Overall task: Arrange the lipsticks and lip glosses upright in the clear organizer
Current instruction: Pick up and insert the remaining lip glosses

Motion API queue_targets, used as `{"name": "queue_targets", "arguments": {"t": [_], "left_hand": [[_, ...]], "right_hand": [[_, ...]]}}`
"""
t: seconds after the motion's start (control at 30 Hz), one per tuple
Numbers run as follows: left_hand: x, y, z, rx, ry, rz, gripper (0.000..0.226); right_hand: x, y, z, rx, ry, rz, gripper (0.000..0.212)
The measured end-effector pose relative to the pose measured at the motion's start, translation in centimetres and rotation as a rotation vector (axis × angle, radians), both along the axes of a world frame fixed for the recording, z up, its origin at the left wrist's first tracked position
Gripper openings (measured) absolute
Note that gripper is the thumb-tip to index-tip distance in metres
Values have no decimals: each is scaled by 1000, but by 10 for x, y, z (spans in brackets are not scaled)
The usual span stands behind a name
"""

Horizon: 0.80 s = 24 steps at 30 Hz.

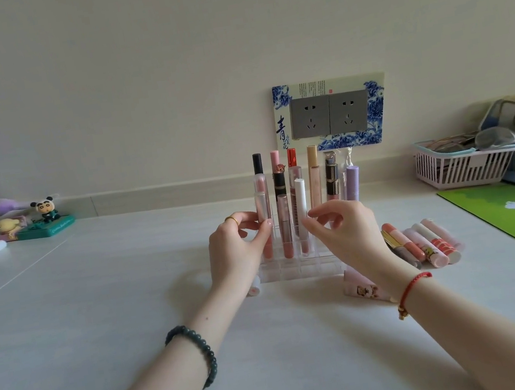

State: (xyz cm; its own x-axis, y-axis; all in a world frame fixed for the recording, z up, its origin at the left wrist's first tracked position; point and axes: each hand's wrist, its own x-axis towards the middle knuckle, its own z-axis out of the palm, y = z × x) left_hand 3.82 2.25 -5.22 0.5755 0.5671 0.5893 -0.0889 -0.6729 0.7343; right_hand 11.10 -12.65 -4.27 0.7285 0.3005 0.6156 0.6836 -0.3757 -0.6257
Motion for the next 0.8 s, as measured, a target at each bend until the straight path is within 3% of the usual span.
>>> {"name": "queue_targets", "arguments": {"t": [0.6, 0.8], "left_hand": [[1, 0, 0, 7, -5, -24, 10], [1, 0, -1, -13, 10, -37, 10]], "right_hand": [[-2, -3, 0, -16, -10, 16, 21], [-1, -17, 24, 133, -16, 39, 15]]}}
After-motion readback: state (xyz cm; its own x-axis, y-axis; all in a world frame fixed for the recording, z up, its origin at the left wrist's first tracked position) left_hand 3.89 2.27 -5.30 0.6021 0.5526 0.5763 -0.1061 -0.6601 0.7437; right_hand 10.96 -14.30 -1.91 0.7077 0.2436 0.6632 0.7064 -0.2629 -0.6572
